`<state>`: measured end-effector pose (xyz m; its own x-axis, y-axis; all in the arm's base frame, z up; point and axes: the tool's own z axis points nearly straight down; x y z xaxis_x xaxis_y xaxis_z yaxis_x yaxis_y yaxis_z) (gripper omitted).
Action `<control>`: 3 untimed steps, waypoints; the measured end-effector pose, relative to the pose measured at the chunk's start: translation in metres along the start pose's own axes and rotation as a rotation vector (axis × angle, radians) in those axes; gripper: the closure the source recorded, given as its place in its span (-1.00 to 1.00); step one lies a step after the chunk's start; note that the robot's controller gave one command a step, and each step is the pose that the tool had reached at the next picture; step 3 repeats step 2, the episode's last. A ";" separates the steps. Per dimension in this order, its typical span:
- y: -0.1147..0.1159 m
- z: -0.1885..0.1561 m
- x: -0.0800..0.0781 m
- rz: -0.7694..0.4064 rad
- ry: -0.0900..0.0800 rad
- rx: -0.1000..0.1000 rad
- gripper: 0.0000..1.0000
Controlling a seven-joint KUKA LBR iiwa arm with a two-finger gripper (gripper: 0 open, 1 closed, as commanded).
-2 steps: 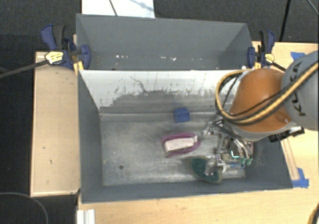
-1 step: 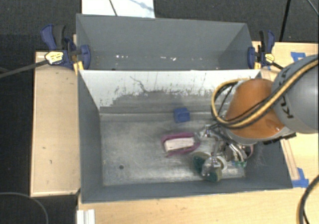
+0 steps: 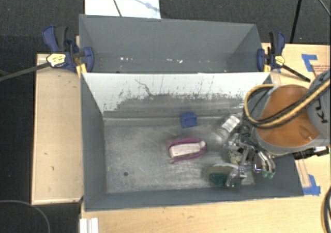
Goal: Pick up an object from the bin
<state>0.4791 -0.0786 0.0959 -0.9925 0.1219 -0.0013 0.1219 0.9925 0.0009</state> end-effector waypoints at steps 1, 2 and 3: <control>0.003 0.000 -0.001 -0.005 -0.001 -0.002 1.00; -0.001 -0.111 -0.011 0.002 -0.010 0.001 1.00; -0.001 -0.111 -0.011 0.002 -0.010 0.001 1.00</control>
Offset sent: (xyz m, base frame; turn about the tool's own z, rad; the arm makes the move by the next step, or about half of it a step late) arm 0.0000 0.0000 0.0000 0.0000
